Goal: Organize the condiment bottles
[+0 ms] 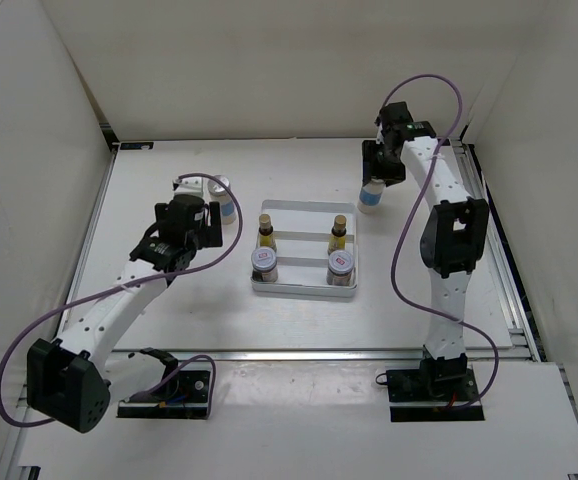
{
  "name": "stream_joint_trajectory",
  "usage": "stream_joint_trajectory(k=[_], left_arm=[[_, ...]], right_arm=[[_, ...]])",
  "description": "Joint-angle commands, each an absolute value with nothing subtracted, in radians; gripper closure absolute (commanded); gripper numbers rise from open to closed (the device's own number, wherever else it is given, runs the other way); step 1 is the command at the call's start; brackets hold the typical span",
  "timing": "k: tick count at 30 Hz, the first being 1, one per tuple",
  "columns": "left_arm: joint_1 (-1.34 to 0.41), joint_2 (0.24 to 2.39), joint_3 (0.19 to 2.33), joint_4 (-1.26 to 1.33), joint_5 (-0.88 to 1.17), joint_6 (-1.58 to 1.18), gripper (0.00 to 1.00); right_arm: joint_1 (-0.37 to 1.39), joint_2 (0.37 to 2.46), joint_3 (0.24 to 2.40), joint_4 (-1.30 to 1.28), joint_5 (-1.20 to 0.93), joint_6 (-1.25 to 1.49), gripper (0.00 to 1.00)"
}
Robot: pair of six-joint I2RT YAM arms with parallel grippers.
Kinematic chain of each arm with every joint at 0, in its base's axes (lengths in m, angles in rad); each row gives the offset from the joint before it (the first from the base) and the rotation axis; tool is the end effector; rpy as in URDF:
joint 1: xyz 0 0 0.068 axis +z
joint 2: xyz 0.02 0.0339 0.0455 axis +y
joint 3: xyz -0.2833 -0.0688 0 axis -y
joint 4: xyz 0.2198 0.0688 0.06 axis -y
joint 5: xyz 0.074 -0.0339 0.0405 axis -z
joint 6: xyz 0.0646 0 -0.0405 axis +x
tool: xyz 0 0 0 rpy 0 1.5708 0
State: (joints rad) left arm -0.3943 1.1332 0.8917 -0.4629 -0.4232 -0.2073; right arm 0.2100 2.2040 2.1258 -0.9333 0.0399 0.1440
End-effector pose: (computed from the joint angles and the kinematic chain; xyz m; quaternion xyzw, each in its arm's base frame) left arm 0.2216 -0.0635 0.2897 -0.0049 0.8917 0.0605 0.4485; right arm 0.4748 0.0986 0.2671 -0.0262 0.9606 0.0297 0.2750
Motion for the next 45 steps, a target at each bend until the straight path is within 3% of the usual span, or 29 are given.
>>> stream_joint_trajectory(k=[1, 12, 21, 27, 30, 32, 34, 39, 45], left_arm=[[-0.394, 1.094, 0.891, -0.41, -0.437, -0.216, 0.0], [-0.394, 1.135, 0.9, -0.41, -0.428, -0.216, 0.0], [-0.394, 1.144, 0.936, -0.41, -0.428, -0.207, 0.0], [-0.361, 1.244, 1.095, -0.471, -0.39, -0.207, 0.0], [-0.35, 1.327, 1.194, -0.509, -0.379, -0.216, 0.0], [-0.35, 1.388, 1.245, -0.522, -0.379, -0.225, 0.0], [-0.341, 1.425, 1.308, -0.534, -0.379, -0.225, 0.0], [-0.322, 1.528, 1.405, -0.534, -0.347, -0.213, 0.0], [-0.302, 1.649, 1.522, -0.534, -0.302, -0.19, 0.0]], right_arm=[[0.236, 2.065, 2.145, -0.911, 0.014, 0.112, 0.64], [0.38, 1.869, 1.97, -0.9, -0.005, 0.089, 0.7], [0.417, 1.878, 1.879, -0.891, -0.005, 0.118, 0.72], [0.417, 1.888, 1.798, -0.856, -0.005, 0.118, 0.72], [0.417, 1.91, 1.786, -0.834, -0.005, 0.118, 0.62], [0.417, 1.919, 1.776, -0.834, 0.006, 0.118, 0.51], [0.417, 1.928, 1.776, -0.834, 0.015, 0.127, 0.27], [0.417, 1.884, 1.805, -0.834, 0.035, 0.138, 0.0], [0.417, 1.774, 1.859, -0.864, 0.035, 0.138, 0.0]])
